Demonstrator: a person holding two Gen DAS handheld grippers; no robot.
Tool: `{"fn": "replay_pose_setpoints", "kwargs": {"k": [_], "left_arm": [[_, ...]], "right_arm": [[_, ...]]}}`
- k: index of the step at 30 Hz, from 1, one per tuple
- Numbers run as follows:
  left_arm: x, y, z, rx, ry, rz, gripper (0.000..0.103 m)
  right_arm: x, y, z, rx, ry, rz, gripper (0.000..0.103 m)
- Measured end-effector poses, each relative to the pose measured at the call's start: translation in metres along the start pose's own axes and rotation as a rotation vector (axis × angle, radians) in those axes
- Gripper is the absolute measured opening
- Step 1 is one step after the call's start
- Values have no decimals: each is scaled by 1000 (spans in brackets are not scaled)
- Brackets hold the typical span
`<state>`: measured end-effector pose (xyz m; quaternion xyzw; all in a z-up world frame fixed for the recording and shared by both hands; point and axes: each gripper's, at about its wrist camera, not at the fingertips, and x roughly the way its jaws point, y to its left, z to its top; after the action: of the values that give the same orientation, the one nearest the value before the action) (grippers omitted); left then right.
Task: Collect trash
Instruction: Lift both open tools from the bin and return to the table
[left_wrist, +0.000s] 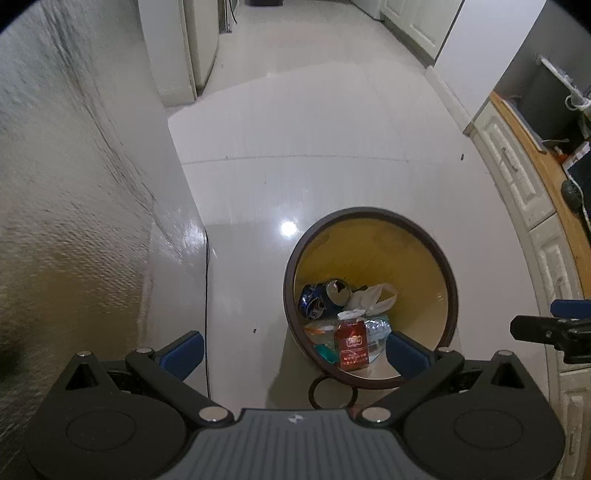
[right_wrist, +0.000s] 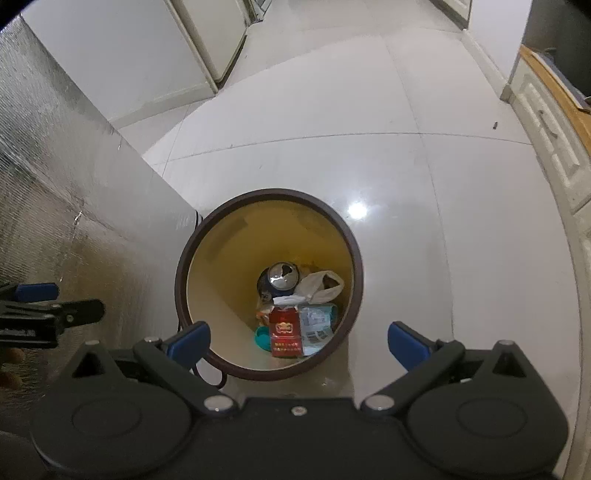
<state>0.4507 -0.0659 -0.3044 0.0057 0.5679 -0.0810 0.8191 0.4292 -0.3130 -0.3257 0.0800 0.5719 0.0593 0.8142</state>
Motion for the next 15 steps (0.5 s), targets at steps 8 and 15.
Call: {"fn": "replay_pose_setpoints", "kwargs": {"k": [8, 15], "left_arm": [[-48, -15, -8, 19, -75, 0, 103], [-92, -30, -16, 36, -147, 2, 103]], "right_arm": [[-40, -5, -12, 6, -57, 6, 103], [-87, 2, -19, -18, -135, 39, 103]]}}
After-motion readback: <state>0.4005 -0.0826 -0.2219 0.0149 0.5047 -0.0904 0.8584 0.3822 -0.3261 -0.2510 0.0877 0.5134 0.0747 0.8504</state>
